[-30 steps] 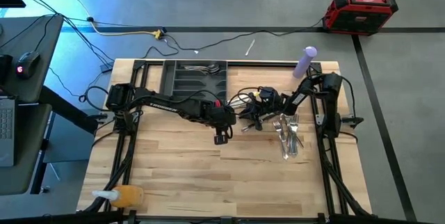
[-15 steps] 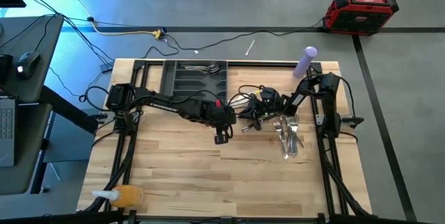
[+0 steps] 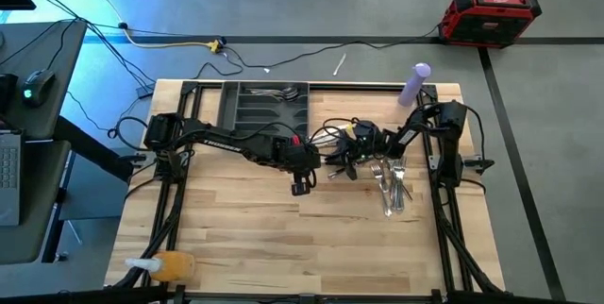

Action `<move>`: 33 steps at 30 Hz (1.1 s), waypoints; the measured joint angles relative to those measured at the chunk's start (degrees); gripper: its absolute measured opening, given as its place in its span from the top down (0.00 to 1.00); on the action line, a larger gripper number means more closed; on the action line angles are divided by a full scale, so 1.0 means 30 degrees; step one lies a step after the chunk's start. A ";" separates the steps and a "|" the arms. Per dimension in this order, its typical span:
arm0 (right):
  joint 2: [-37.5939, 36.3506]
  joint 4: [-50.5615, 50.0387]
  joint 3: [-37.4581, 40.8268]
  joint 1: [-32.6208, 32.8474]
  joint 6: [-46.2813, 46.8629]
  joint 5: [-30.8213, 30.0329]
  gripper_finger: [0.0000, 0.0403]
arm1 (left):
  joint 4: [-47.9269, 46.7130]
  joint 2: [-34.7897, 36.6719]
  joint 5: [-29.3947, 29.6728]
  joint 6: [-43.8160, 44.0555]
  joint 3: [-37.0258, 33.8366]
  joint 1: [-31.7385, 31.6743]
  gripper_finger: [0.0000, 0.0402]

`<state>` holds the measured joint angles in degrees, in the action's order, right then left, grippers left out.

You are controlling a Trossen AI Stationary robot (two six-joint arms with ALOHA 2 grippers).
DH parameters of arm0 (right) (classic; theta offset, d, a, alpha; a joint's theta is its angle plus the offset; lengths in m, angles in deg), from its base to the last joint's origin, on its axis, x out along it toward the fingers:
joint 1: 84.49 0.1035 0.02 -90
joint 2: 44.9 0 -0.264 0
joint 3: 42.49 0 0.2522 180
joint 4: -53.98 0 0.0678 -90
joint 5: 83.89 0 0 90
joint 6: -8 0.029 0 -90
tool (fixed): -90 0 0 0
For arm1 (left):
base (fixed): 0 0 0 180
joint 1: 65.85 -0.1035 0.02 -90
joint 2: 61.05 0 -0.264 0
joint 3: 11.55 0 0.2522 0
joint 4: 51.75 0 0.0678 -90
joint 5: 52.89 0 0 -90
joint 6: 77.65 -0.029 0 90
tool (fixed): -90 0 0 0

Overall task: Sort silverware
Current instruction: Put the silver knife into the organizing bin

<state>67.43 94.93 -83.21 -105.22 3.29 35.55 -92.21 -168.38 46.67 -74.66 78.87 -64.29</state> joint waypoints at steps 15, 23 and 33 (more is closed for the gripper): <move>-0.0087 0.1698 -0.0073 0.0606 0.0787 0.0294 0.95 | -0.0013 0.0000 -0.0484 -0.0993 0.0000 0.0000 0.91; -0.0091 0.1840 -0.0083 0.0606 0.0795 0.0345 0.95 | 0.3299 0.0015 -0.0524 -0.4420 -0.2480 -0.0382 0.61; -0.0109 0.1851 -0.0095 0.0598 0.0787 0.0338 0.95 | 0.5020 0.0007 0.2105 -0.5933 -0.4048 -0.0551 0.47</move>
<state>67.10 100.49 -83.50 -103.42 5.65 36.57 -77.15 -168.35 52.98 -92.46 66.73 -65.94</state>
